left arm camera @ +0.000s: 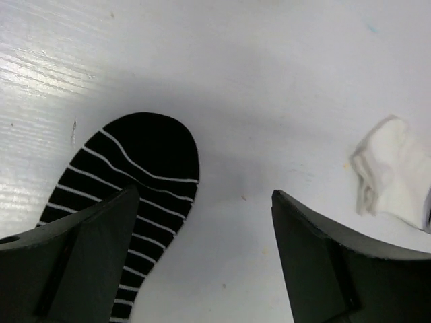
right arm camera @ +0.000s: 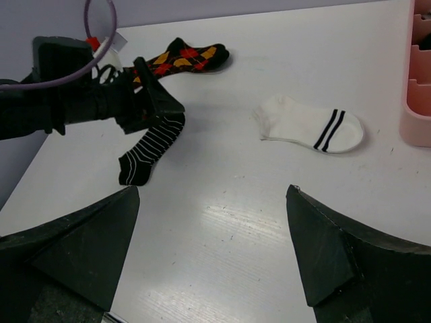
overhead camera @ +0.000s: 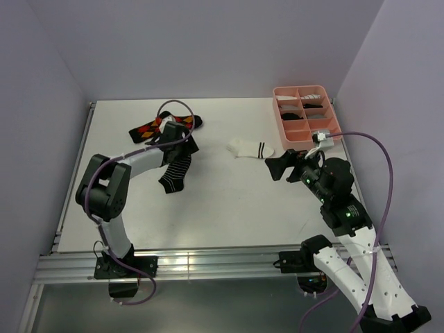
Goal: Roll the socks
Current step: Adjust the sock at the center of the board.
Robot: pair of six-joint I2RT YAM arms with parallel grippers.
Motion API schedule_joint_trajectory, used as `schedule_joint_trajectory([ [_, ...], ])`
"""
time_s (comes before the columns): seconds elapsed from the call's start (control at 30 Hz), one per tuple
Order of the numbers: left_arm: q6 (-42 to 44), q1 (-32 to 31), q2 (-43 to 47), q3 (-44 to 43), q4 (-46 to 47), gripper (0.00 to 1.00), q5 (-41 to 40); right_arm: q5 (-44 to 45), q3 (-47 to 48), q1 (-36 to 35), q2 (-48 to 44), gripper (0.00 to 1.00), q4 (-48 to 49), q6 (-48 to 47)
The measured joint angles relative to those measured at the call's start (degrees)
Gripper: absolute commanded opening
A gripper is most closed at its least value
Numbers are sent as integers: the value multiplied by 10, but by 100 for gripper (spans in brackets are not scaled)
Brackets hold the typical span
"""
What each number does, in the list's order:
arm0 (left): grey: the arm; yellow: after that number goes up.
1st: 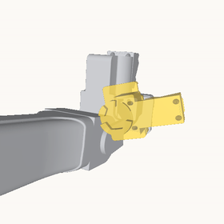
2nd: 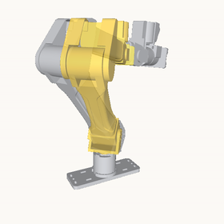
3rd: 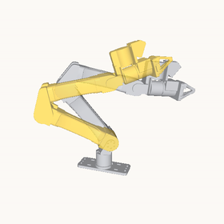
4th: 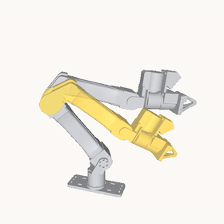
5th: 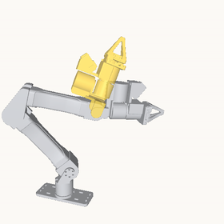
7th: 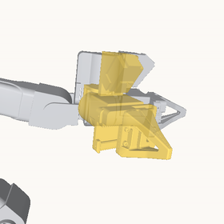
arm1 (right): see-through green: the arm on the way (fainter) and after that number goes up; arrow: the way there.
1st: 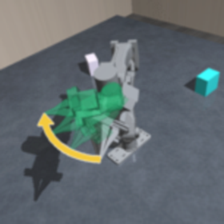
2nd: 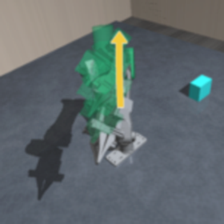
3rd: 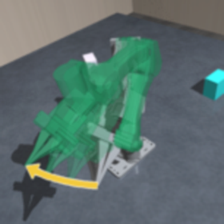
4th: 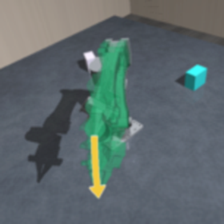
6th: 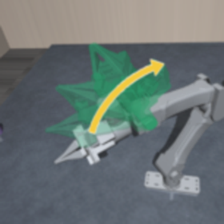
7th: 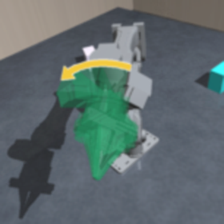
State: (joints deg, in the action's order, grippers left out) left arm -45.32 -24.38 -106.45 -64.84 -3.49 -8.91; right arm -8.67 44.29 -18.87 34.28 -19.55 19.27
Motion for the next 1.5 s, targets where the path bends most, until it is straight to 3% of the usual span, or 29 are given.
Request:
schedule_joint_trajectory([
  [0.27, -9, -9, 174, 36, -28, 87, -7, -18, 0, 0, 14, 95, 0, 7],
  [0.43, -9, -9, 312, 137, -27, 84, -11, -31, 0, 0, 15, 96, 3, 14],
  [0.53, -9, -9, 346, 200, -31, 83, -10, -37, 0, 0, 15, 95, 4, 20],
  [0.87, -9, -9, 336, 300, 25, 82, -4, -61, -1, 0, 32, 95, 12, 30],
  [1.33, -49, -12, 225, 304, 106, 80, 20, -60, -27, 0, 31, 95, 16, 37],
  [1.5, -89, -47, 212, 304, 130, 79, 19, -59, -33, 0, 33, 95, 22, 36],
])
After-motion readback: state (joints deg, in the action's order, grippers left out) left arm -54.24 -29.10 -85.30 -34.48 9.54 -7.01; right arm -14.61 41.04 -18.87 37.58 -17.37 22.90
